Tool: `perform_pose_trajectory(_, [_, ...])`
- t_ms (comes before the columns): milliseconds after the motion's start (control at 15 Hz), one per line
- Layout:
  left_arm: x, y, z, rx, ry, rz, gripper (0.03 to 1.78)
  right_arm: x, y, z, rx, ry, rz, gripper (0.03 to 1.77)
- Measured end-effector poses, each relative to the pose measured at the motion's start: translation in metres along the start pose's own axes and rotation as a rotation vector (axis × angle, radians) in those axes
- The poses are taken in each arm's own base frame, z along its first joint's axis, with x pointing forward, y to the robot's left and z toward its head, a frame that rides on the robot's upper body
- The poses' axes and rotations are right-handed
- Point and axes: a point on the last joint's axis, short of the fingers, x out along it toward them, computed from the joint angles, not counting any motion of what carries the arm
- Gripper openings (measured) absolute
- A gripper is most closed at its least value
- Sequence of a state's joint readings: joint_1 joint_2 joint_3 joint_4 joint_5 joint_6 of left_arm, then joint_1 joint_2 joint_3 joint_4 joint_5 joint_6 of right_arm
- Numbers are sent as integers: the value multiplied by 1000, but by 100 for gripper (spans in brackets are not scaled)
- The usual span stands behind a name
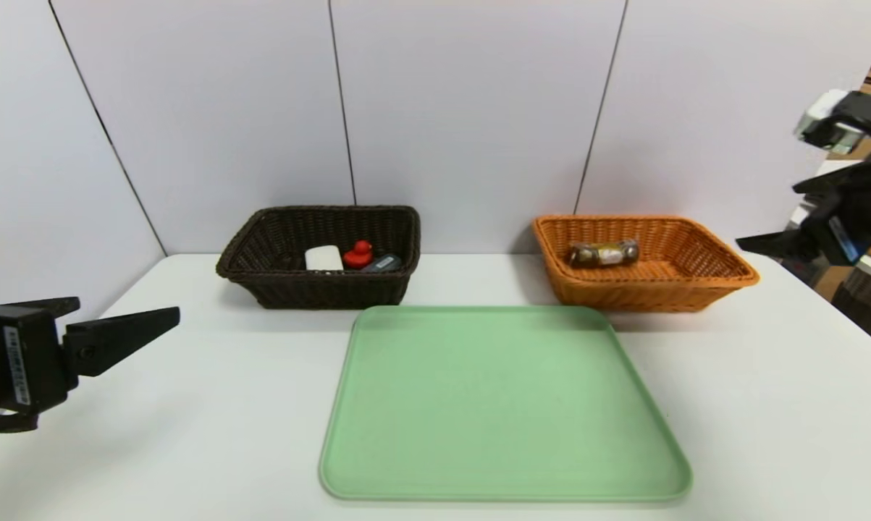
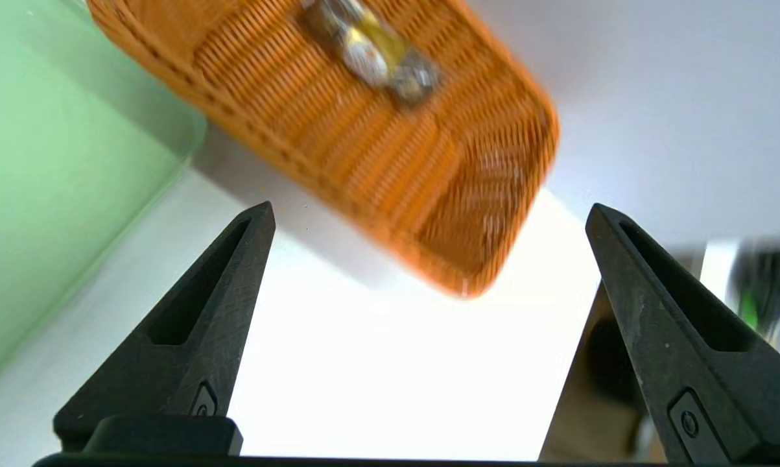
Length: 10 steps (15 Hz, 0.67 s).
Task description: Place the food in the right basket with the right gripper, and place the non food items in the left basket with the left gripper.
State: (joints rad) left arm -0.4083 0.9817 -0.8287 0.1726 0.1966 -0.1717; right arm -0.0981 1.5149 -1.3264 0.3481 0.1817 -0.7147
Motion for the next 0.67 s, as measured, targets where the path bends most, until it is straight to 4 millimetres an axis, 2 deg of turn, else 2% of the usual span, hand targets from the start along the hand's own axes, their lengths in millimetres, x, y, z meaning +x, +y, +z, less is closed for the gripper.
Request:
perform_pose_trajectory(333, [-24,18,-17,-10,-54,105,169,-76,16,-36,271,53,-227,168])
perform_pose_trajectory(467, [-34,24,-33,22,-59,145,169,-101,29,-48,326,57,-300,169])
perform_pose_trajectory(667, [-47,30,-61,77,-63,194,169,-125,53,-64,386,46,-343,169])
